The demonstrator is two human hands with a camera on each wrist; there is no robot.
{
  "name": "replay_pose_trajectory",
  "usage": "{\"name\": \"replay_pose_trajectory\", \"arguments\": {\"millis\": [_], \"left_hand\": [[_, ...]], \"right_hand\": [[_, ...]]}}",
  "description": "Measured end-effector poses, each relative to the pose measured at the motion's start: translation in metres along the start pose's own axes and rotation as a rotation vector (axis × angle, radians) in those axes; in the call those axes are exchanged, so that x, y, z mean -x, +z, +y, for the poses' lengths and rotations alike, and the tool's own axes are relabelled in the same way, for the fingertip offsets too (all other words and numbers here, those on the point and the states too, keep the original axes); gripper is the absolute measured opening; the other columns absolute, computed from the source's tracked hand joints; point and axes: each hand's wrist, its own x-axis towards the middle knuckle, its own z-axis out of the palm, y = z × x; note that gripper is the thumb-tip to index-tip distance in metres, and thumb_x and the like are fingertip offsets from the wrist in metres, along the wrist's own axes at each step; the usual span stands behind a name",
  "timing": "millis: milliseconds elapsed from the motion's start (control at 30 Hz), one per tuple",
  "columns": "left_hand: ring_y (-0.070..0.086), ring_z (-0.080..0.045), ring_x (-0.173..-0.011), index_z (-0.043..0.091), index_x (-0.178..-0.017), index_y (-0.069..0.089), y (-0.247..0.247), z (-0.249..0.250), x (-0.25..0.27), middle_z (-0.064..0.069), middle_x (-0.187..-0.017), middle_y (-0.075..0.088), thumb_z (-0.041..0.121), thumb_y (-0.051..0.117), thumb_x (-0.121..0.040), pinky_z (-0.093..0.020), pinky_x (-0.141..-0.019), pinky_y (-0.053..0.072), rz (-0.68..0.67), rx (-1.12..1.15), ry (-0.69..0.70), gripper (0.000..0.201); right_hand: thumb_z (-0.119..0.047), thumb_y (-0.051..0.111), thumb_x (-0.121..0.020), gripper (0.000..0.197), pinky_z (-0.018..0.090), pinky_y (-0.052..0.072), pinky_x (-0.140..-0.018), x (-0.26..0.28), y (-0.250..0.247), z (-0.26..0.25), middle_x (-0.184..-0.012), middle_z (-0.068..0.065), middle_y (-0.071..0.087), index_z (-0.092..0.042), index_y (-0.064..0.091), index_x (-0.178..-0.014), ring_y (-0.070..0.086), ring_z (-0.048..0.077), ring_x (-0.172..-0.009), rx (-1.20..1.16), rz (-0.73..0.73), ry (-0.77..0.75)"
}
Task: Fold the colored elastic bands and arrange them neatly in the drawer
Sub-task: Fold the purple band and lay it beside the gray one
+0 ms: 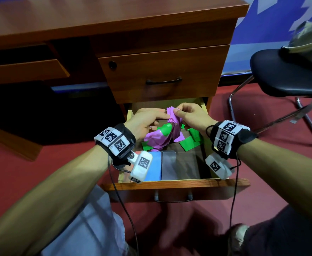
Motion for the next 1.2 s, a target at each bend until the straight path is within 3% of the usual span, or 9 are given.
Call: {"name": "replay_pose_trajectory", "arguments": {"millis": [200, 367, 533, 667, 800, 900, 967, 1067, 1200], "left_hand": [[0.041, -0.005, -0.046, 0.006, -0.104, 0.077, 0.0, 0.0, 0.0, -0.011, -0.075, 0.067, -0.007, 0.078, -0.08, -0.014, -0.036, 0.031, -0.01, -0.026, 0.059, 0.027], [0.034, -0.005, -0.041, 0.001, -0.102, 0.076, 0.0, 0.002, 0.0, -0.011, -0.068, 0.064, -0.013, 0.073, -0.08, -0.015, -0.035, 0.027, -0.027, 0.029, 0.05, 0.026], [0.032, -0.006, -0.045, 0.0, -0.101, 0.075, -0.002, 0.005, 0.001, 0.0, -0.056, 0.059, -0.006, 0.071, -0.085, -0.016, -0.038, 0.025, -0.077, 0.073, 0.046, 0.018], [0.035, -0.006, -0.048, -0.002, -0.109, 0.075, -0.002, 0.006, 0.004, 0.004, -0.057, 0.058, 0.011, 0.078, -0.086, -0.017, -0.04, 0.024, -0.122, 0.051, 0.126, 0.027], [0.055, -0.008, -0.063, 0.01, -0.104, 0.079, -0.003, 0.008, 0.004, -0.004, -0.082, 0.075, 0.006, 0.077, -0.084, -0.017, -0.043, 0.03, -0.075, -0.054, 0.222, 0.02], [0.057, -0.006, -0.063, 0.014, -0.099, 0.08, -0.005, 0.019, 0.008, -0.004, -0.082, 0.074, 0.007, 0.074, -0.084, -0.02, -0.047, 0.031, -0.014, -0.048, 0.317, 0.018], [0.052, -0.008, -0.058, 0.01, -0.095, 0.078, -0.008, 0.028, 0.011, -0.008, -0.079, 0.07, 0.003, 0.071, -0.084, -0.019, -0.043, 0.029, 0.018, 0.031, 0.393, 0.015], [0.046, -0.006, -0.051, 0.009, -0.095, 0.075, -0.016, 0.04, 0.014, -0.003, -0.069, 0.063, 0.0, 0.064, -0.087, -0.018, -0.04, 0.026, 0.106, 0.17, 0.457, 0.016], [0.043, -0.003, -0.046, 0.01, -0.099, 0.071, -0.03, 0.05, 0.016, 0.007, -0.056, 0.055, -0.001, 0.057, -0.095, -0.017, -0.04, 0.03, 0.148, 0.327, 0.54, 0.018]], "right_hand": [[-0.022, 0.059, -0.101, 0.015, 0.016, 0.042, -0.048, -0.002, 0.001, 0.004, -0.07, -0.003, 0.056, -0.012, 0.057, -0.089, 0.05, 0.002, -0.051, 0.11, 0.034, -0.112], [-0.025, 0.057, -0.101, 0.017, 0.017, 0.043, -0.057, -0.001, -0.001, 0.003, -0.073, -0.005, 0.058, -0.015, 0.066, -0.111, 0.05, 0.008, -0.062, 0.191, 0.011, -0.19], [-0.02, 0.055, -0.102, 0.015, 0.016, 0.045, -0.055, 0.0, 0.0, 0.001, -0.078, 0.006, 0.062, -0.009, 0.064, -0.097, 0.053, 0.004, -0.057, 0.126, -0.002, -0.183], [-0.017, 0.058, -0.101, 0.012, 0.012, 0.04, -0.049, -0.001, 0.002, -0.003, -0.075, -0.001, 0.06, -0.008, 0.061, -0.093, 0.051, -0.001, -0.051, 0.076, 0.038, -0.19], [-0.015, 0.062, -0.099, 0.011, 0.014, 0.042, -0.05, -0.006, 0.001, -0.007, -0.073, -0.005, 0.059, -0.007, 0.064, -0.092, 0.051, -0.002, -0.051, -0.009, 0.09, -0.218], [-0.019, 0.063, -0.099, 0.011, 0.017, 0.043, -0.055, -0.009, 0.0, -0.015, -0.066, -0.016, 0.06, -0.009, 0.067, -0.094, 0.051, -0.002, -0.054, -0.079, 0.101, -0.274], [-0.02, 0.061, -0.099, 0.01, 0.018, 0.044, -0.053, -0.014, -0.002, -0.02, -0.075, -0.015, 0.064, -0.013, 0.068, -0.1, 0.053, 0.001, -0.054, -0.114, 0.151, -0.287], [-0.018, 0.057, -0.1, 0.007, 0.017, 0.041, -0.043, -0.023, -0.001, -0.015, -0.085, -0.004, 0.063, -0.016, 0.064, -0.102, 0.053, 0.002, -0.047, -0.085, 0.215, -0.228], [-0.01, 0.056, -0.096, 0.006, 0.016, 0.041, -0.037, -0.026, 0.007, 0.004, -0.076, 0.0, 0.058, -0.015, 0.06, -0.096, 0.053, -0.001, -0.042, 0.124, 0.165, -0.026]]}}
